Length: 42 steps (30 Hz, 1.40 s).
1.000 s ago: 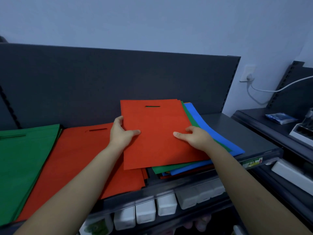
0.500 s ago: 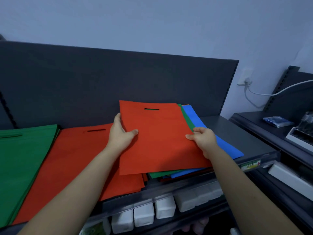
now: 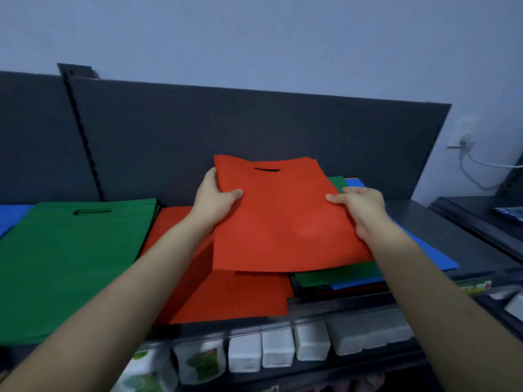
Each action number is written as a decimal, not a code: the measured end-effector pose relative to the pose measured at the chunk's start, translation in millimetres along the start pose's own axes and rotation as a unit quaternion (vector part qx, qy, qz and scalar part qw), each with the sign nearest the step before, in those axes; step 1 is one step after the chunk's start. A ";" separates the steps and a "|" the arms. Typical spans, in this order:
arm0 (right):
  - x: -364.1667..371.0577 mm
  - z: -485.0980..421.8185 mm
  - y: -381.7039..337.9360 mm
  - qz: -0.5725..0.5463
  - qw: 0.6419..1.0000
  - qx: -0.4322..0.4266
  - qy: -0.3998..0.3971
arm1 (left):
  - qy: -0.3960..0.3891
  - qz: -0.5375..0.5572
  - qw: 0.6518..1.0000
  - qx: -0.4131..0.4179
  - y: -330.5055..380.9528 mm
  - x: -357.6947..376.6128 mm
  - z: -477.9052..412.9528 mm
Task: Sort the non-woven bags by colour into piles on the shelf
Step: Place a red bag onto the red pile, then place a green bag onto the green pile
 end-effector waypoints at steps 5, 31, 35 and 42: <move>90.8 38.9 -9.2 0.040 0.982 0.024 -0.181 | -0.009 -0.114 0.993 -0.006 17.6 -86.3 6.1; 134.8 80.1 -2.2 0.536 0.787 -0.289 -0.101 | -0.202 -0.672 0.712 0.028 -22.5 -60.2 49.3; 70.5 33.8 -10.9 0.558 0.799 -0.218 -0.044 | -0.177 -0.612 0.765 0.099 7.1 -5.2 44.8; -40.6 -37.6 44.2 0.597 0.800 -0.031 0.051 | -0.167 -0.220 0.961 -0.030 -7.4 102.0 42.6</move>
Point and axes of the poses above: each hand's wrist, its own z-axis away from the middle knuckle, its own x-axis out of the palm, y = z × x, the point moved 7 cm from there along -z, towards the middle knuckle, and after that the axes turned 6 degrees about x, right-handed, at the moved point
